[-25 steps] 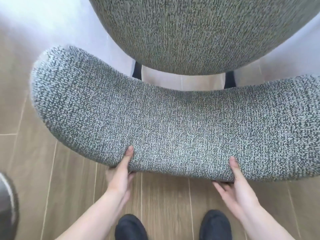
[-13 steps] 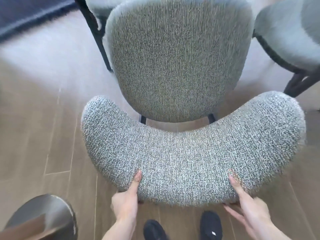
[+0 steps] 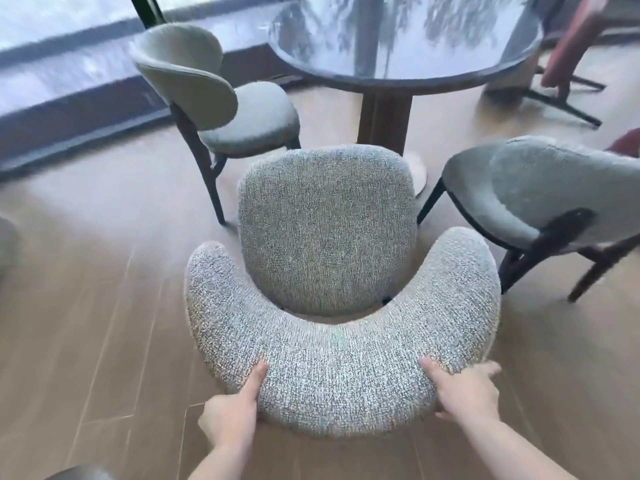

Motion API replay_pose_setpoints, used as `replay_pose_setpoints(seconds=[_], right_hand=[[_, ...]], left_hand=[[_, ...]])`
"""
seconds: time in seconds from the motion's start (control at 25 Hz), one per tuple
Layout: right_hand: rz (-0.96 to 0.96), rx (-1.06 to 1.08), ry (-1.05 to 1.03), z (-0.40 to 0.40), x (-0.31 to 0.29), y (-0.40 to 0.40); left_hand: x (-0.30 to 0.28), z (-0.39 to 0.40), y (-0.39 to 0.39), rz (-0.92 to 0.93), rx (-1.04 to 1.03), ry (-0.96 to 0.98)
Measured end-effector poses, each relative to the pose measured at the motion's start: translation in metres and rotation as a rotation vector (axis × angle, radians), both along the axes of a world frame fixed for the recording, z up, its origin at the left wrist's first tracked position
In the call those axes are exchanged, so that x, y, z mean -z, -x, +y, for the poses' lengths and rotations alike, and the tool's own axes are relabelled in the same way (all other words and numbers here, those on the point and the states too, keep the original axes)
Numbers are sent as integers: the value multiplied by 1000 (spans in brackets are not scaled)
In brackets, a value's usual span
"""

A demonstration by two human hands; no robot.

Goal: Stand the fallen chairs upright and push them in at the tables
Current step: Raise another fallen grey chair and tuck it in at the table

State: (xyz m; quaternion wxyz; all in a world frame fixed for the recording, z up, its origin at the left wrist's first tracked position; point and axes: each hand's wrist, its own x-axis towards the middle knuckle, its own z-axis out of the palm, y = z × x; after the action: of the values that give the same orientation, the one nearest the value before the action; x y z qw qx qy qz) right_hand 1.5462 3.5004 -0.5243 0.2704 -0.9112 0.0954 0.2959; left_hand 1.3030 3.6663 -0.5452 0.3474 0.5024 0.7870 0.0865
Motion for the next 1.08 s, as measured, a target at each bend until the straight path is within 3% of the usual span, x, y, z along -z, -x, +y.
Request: replay_pose_setpoints(seconds=[0.08, 0.2, 0.28, 0.32, 0.4, 0.44, 0.52, 0.6, 0.72, 0.88, 1.08], right_hand=[[-289, -236, 117, 22, -12, -25], [-709, -751, 251, 55, -21, -49], [-774, -1041, 239, 78, -18, -53], [-761, -1118, 228, 88, -17, -53], [-736, -1170, 180, 102, -15, -55], [-720, -1186, 150, 109, -17, -61], [-618, -1243, 130, 126, -29, -81], [-516, -1335, 199, 146, -43, -101], [-547, -1504, 382, 169, -46, -114], [-759, -1447, 356, 187, -44, -117], [-836, -1336, 268, 224, -43, -142]], left_hand=[[-4, 24, -12, -45, -29, -5], [-17, 60, -34, -98, 5, -23], [-32, 77, -49, -75, 76, -274], [-39, 86, -56, -10, 219, -479], [-45, 99, -70, 144, 695, -724], [-45, 101, -79, 158, 934, -696], [-45, 101, -101, 232, 1182, -469], [-48, 108, -121, 338, 1215, -380], [-50, 131, -139, 317, 1198, -360], [-56, 160, -157, 281, 1200, -304], [-59, 205, -186, 277, 1189, -362]])
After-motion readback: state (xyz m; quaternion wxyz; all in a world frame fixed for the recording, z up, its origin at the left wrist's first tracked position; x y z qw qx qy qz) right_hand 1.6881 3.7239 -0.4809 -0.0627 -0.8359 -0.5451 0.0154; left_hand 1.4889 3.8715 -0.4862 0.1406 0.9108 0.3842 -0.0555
